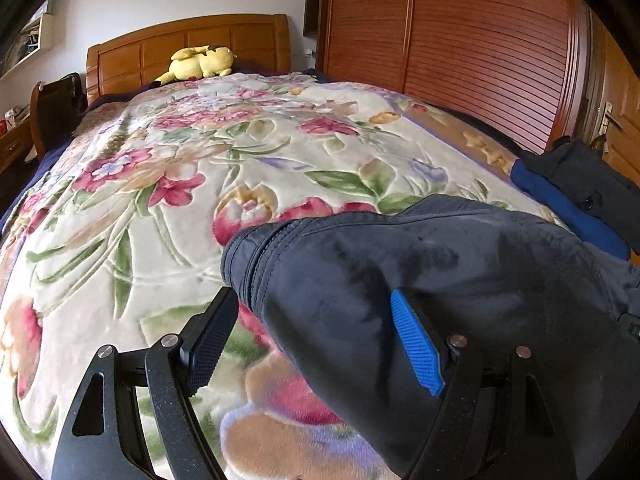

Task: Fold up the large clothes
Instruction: 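Close the left gripper on the jacket's folded end while the right gripper holds it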

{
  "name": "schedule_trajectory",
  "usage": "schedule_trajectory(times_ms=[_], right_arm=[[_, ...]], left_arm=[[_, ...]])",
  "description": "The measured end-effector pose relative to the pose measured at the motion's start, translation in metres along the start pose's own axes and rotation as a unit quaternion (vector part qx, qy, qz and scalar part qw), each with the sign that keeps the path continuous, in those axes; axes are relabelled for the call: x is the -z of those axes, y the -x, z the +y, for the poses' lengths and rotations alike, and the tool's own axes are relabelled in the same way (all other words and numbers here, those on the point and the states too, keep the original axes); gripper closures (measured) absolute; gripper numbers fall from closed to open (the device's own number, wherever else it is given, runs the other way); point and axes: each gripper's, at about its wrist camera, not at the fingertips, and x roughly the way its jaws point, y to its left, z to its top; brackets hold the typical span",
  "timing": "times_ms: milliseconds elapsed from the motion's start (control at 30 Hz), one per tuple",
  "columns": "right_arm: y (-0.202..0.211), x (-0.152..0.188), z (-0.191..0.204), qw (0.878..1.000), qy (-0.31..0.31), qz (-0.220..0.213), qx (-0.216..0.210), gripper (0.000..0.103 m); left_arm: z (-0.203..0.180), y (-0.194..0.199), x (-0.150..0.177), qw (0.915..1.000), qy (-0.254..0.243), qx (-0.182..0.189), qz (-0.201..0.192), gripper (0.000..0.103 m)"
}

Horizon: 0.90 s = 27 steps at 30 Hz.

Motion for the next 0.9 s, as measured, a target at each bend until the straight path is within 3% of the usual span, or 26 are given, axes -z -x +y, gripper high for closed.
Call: schedule_trajectory(times_ms=[633, 733, 833, 900], right_arm=[[-0.016, -0.004, 0.004, 1.0, 0.009, 0.017, 0.01, 0.08], [-0.019, -0.003, -0.001, 1.0, -0.005, 0.027, 0.01, 0.071], [-0.023, -0.002, -0.007, 0.999, -0.025, 0.034, 0.007, 0.065], [-0.026, -0.001, -0.009, 0.999, -0.036, 0.039, 0.006, 0.061]], left_arm=[[0.007, -0.023, 0.016, 0.999, -0.005, -0.016, 0.042, 0.022], [0.011, -0.024, 0.017, 0.9991, 0.008, -0.003, 0.042, 0.022], [0.015, -0.027, 0.018, 0.9981, 0.027, 0.032, 0.045, 0.034], [0.012, -0.027, 0.017, 0.9977, 0.027, 0.042, 0.045, 0.048]])
